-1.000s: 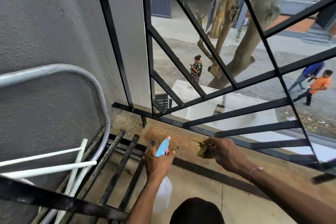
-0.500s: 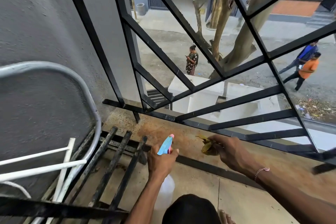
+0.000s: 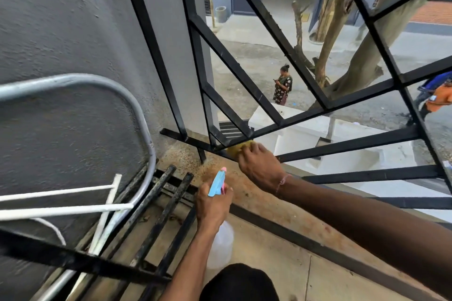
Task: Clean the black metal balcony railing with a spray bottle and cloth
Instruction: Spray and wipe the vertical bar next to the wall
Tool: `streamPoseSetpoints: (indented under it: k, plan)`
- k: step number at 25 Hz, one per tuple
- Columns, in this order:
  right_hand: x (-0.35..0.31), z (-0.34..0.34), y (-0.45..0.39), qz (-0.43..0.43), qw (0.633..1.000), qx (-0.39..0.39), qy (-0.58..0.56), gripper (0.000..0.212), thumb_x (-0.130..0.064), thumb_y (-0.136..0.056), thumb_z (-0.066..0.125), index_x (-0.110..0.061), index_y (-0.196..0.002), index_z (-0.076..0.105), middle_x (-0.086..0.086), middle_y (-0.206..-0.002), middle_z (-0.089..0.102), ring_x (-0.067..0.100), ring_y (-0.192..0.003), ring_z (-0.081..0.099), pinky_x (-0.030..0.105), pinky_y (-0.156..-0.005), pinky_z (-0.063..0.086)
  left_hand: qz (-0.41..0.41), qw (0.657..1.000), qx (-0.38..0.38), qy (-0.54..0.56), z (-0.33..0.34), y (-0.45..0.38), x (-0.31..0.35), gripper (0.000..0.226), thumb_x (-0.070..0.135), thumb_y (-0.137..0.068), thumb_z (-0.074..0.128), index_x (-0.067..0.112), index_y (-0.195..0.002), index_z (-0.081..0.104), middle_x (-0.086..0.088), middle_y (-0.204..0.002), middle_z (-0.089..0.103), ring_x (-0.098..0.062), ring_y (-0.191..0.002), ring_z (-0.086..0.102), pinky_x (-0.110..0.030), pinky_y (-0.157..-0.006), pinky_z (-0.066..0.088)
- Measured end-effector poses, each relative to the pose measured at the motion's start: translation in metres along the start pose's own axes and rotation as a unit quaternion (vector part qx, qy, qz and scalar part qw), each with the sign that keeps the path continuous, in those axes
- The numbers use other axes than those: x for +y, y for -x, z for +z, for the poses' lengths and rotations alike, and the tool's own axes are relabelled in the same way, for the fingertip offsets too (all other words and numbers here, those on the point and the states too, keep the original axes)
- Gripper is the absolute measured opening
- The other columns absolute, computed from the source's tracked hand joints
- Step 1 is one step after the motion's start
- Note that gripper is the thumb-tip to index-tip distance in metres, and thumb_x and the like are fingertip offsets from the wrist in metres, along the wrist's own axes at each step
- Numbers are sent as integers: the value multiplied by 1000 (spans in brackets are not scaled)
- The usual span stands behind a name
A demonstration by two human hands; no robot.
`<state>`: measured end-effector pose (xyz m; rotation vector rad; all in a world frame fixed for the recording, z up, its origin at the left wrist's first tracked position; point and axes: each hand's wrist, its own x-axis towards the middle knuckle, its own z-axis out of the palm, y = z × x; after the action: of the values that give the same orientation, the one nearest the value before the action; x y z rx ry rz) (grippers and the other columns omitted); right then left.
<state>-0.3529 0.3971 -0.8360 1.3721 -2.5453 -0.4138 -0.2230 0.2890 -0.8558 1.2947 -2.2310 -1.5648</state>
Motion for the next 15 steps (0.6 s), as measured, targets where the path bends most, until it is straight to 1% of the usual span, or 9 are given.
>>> streamPoseSetpoints:
  k: [2,3,5,7,9,10,12,14,15]
  plan:
    - [-12,8,-18,50,995,-78,-21,28,-17,-103,44,-3,-124,57,18,-110,57,35,-95,58,46,-82,54,-11,1000,6,4,-10,-11,4,31,26,-85,79,14,-109,64,-9,-96,68,-24,-85,68,-38,-71,61]
    - [-15,12,-22,78,992,-91,-45,30,-16,-104,40,-1,-126,55,20,-113,56,37,-97,59,46,-82,55,-18,1000,-1,7,-14,-17,5,32,27,-83,80,14,-109,66,-8,-95,70,-23,-83,70,-38,-68,62]
    - [-17,19,-26,100,988,-77,-89,32,-13,-105,34,1,-128,51,20,-117,55,37,-102,60,44,-85,55,-29,1000,-9,5,-23,-28,11,43,34,-72,82,15,-107,68,-8,-93,72,-22,-82,73,-42,-67,65]
    - [-19,26,-26,85,991,-48,-91,33,-12,-105,34,2,-132,47,21,-121,54,35,-107,57,42,-89,53,-26,1000,1,-1,-25,-40,8,65,49,-52,76,17,-107,67,-9,-96,72,-25,-85,73,-45,-68,65]
    - [-25,31,-32,56,995,-38,-68,38,-12,-105,37,3,-139,42,23,-128,50,37,-115,52,44,-99,48,-14,1000,7,-7,-26,-44,11,74,55,-45,71,20,-110,65,-9,-101,70,-27,-89,72,-44,-71,65]
    - [-29,35,-39,37,997,-34,-51,40,-12,-104,38,3,-142,40,25,-130,49,39,-118,50,47,-104,45,-10,1000,6,-8,-27,-44,15,73,53,-48,71,21,-113,65,-8,-104,69,-27,-91,71,-43,-73,65]
    - [-36,38,-49,3,1000,-26,-16,41,-9,-103,37,4,-142,41,28,-132,49,43,-118,50,51,-106,43,-18,1000,7,3,-32,-38,25,65,44,-56,74,20,-116,64,-9,-107,67,-29,-94,70,-45,-77,64]
    - [-35,36,-49,-13,1000,-7,7,42,-6,-104,32,8,-143,40,32,-134,48,48,-120,49,53,-107,43,-23,1000,0,1,-32,-32,29,50,30,-72,82,19,-114,58,-8,-108,64,-28,-97,68,-46,-82,63]
    - [-31,34,-45,-22,1000,-9,15,42,-5,-105,31,9,-144,38,35,-136,46,51,-123,48,54,-110,41,-21,1000,-4,-4,-30,-29,29,43,24,-79,81,20,-113,55,-7,-108,63,-27,-98,67,-44,-83,63]
